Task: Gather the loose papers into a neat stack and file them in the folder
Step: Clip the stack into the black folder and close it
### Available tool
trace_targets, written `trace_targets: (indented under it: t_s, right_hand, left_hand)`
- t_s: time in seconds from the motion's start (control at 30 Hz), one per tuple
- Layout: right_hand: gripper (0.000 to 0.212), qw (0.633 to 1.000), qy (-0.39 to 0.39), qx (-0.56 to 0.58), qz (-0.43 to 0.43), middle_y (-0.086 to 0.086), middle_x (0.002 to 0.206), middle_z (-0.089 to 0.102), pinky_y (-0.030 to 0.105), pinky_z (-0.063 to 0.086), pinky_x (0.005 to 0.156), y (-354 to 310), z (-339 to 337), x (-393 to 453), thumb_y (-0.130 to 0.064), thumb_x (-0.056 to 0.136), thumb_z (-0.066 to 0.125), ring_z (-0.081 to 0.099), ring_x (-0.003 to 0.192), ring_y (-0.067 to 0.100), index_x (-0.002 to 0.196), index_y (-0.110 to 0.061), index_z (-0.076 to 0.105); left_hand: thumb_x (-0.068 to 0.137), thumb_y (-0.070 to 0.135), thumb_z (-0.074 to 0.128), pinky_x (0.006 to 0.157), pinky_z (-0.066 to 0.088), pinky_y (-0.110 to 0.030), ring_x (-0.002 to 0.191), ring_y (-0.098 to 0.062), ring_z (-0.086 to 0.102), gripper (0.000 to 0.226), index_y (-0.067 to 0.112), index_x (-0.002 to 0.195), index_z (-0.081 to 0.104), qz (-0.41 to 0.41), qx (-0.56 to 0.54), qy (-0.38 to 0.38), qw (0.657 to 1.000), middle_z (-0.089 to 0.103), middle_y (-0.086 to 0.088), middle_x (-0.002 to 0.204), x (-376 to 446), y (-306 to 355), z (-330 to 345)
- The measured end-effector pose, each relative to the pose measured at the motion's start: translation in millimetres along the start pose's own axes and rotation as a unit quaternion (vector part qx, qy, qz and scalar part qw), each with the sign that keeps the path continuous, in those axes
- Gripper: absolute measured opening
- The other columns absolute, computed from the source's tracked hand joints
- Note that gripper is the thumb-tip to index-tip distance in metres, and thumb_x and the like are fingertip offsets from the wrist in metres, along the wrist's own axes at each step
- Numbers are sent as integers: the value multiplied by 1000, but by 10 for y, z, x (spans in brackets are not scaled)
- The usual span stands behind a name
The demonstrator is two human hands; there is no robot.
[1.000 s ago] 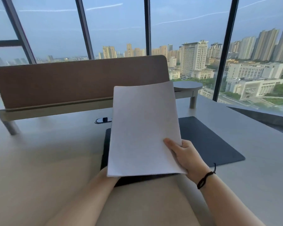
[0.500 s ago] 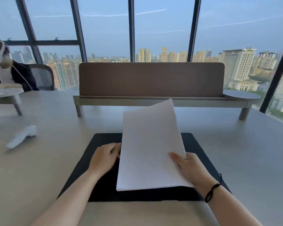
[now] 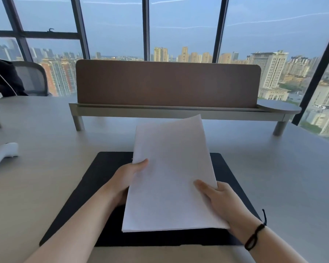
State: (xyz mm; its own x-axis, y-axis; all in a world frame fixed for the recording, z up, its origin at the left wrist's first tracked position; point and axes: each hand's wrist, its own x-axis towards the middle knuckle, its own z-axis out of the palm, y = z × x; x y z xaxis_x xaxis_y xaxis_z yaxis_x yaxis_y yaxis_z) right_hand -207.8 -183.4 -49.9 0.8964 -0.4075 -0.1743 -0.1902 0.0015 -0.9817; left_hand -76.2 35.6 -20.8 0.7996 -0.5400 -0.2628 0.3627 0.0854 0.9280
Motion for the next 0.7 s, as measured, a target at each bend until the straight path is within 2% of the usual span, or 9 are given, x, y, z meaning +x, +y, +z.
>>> trace_targets:
  t_s: [0.1, 0.2, 0.27, 0.37, 0.5, 0.6, 0.63, 0.67, 0.7]
  right_hand:
    - [24, 994, -91, 20, 55, 14, 102, 80, 37, 62, 74, -71, -130, 31, -23, 94, 70, 78, 90, 31, 105, -3, 77]
    - [34, 981, -172, 15, 84, 19, 115, 76, 44, 58, 91, -210, -296, 175, -25, 82, 75, 75, 104, 35, 107, -2, 79]
    - [36, 980, -170, 37, 98, 20, 118, 75, 50, 52, 101, -276, -363, 315, -27, 80, 77, 72, 109, 37, 107, -4, 80]
    - [43, 983, -150, 40, 96, 20, 117, 75, 52, 51, 103, -282, -359, 446, -29, 81, 71, 72, 110, 38, 113, -1, 76]
    - [33, 982, -179, -6, 61, 22, 113, 76, 45, 58, 92, -193, -349, 496, -23, 86, 75, 74, 102, 38, 106, 3, 77]
    - [26, 985, -169, -31, 27, 22, 107, 78, 41, 61, 84, -146, -393, 517, -19, 92, 70, 76, 94, 36, 102, 3, 78]
    - [27, 986, -163, -33, 19, 22, 105, 78, 40, 62, 82, -147, -422, 524, -19, 91, 68, 77, 91, 35, 102, 4, 77]
    - [29, 987, -160, -25, 17, 24, 105, 77, 41, 62, 80, -151, -463, 527, -19, 89, 68, 77, 89, 35, 102, 6, 77]
    - [31, 987, -158, -7, 21, 27, 106, 76, 42, 63, 78, -159, -520, 530, -19, 87, 68, 77, 88, 37, 102, 7, 76]
  left_hand:
    - [97, 21, 57, 72, 60, -38, 90, -30, 76, 27, 3, 112, 72, 3, 8, 2, 1000, 77, -16, 108, 72, -48, -77]
    - [96, 18, 56, 68, 62, -36, 85, -29, 77, 24, 4, 104, 74, 18, 22, 7, 1000, 77, -17, 105, 111, -74, -94]
    - [94, 19, 57, 71, 62, -37, 89, -30, 76, 26, 4, 104, 75, 19, 27, -5, 999, 77, -18, 107, 117, -97, -78]
    - [95, 17, 56, 71, 62, -37, 87, -30, 76, 26, 3, 100, 77, 23, 42, -5, 999, 77, -19, 105, 139, -124, -58]
    - [95, 18, 58, 77, 61, -38, 85, -30, 76, 25, 2, 99, 76, 27, 84, 9, 996, 77, -19, 103, 151, -150, -30]
    - [87, 34, 64, 83, 57, -44, 89, -36, 73, 34, 5, 97, 79, 27, 92, 1, 995, 75, -24, 105, 157, -166, -36]
    - [85, 44, 65, 75, 55, -43, 81, -39, 70, 43, 5, 98, 78, 25, 108, -8, 994, 74, -28, 98, 161, -172, -32]
    - [85, 54, 60, 60, 48, -37, 66, -38, 64, 55, 3, 99, 76, 22, 127, -16, 992, 71, -30, 85, 166, -176, -30]
    - [88, 61, 51, 47, 37, -30, 49, -30, 55, 65, 1, 99, 73, 23, 152, -23, 988, 65, -26, 69, 174, -180, -26]
